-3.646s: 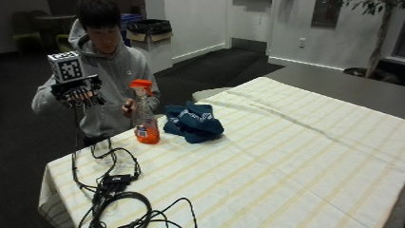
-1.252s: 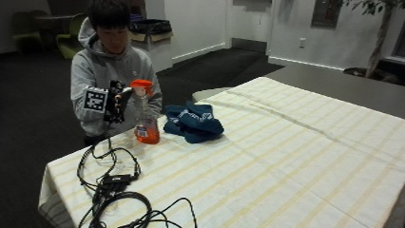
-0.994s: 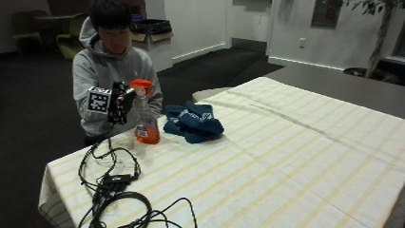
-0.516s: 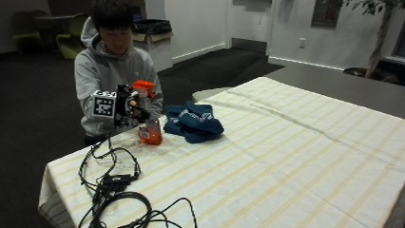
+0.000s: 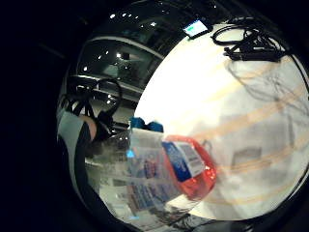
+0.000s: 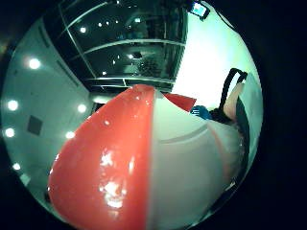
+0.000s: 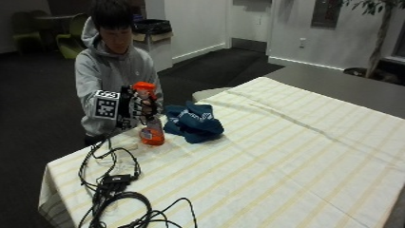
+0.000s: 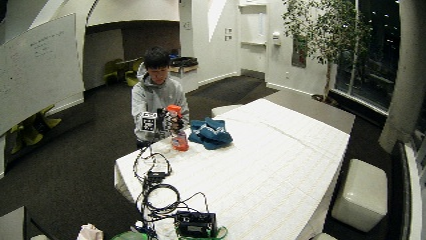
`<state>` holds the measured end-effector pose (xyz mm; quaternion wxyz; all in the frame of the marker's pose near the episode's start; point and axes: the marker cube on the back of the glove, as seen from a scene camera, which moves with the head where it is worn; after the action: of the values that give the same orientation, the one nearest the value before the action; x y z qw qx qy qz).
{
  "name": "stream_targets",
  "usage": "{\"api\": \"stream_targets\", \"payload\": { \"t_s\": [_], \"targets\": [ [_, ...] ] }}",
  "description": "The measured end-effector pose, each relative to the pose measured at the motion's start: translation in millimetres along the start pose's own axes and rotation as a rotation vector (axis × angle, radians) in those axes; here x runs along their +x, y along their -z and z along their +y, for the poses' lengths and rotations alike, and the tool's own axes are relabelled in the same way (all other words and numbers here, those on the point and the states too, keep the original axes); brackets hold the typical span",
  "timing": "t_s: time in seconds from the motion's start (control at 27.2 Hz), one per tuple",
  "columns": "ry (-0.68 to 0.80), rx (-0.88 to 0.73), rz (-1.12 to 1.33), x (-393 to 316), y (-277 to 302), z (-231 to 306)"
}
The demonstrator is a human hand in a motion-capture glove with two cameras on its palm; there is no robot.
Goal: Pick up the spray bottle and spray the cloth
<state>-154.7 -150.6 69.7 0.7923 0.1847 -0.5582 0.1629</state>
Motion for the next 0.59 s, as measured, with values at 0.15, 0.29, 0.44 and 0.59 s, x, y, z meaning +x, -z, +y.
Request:
{"api": "stream_targets", "payload": {
  "t_s": [0.15, 0.29, 0.44, 0.59],
  "targets": [
    [0.063, -0.116, 0.061, -9, -3, -10],
    [0.182, -0.35, 0.204, -38, -15, -25],
    [0.27, -0.593, 0.37, -78, -33, -41],
    [0.32, -0.81, 0.563, -110, -58, -40]
  ]
}}
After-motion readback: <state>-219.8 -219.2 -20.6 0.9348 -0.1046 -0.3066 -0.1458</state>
